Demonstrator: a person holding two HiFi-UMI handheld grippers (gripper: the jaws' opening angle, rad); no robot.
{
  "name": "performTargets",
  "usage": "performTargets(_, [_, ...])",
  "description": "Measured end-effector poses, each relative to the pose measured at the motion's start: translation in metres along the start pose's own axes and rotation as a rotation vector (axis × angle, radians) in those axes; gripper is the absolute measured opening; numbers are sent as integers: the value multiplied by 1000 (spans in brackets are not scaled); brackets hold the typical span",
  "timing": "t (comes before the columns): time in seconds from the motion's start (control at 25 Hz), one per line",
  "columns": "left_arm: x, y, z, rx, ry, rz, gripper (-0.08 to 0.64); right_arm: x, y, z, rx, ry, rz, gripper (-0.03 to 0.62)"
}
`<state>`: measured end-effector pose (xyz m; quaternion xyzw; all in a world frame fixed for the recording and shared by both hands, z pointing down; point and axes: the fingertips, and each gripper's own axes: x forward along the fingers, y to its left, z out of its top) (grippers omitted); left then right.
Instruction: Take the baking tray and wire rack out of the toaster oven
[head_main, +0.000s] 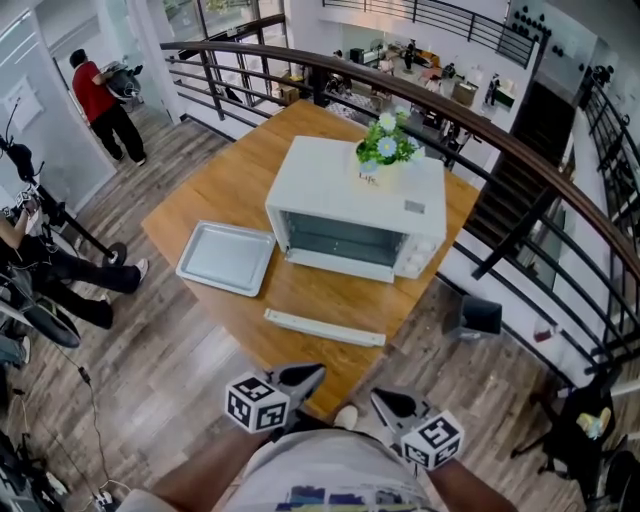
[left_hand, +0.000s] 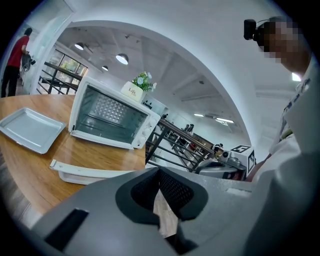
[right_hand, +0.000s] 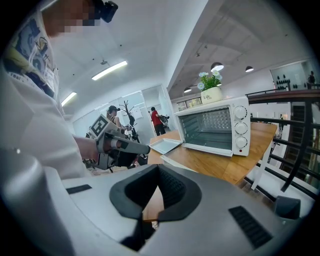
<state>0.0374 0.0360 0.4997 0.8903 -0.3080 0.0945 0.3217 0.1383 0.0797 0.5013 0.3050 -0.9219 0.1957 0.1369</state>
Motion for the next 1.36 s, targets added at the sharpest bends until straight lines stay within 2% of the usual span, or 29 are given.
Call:
performTargets(0.6, [5, 1, -2, -12, 7, 19, 3, 3, -6, 0, 0, 20, 14, 2])
performTargets(0.88, [7, 3, -1, -20, 17, 30, 3, 6, -12, 1, -1, 0, 24, 2])
performTargets(1.08, [13, 4, 6, -19, 14, 8, 3, 9, -16, 8, 10, 21, 5, 2])
performTargets(1.36, [2, 5, 16, -11, 23, -51, 3, 23, -15, 11, 18, -2, -26, 2])
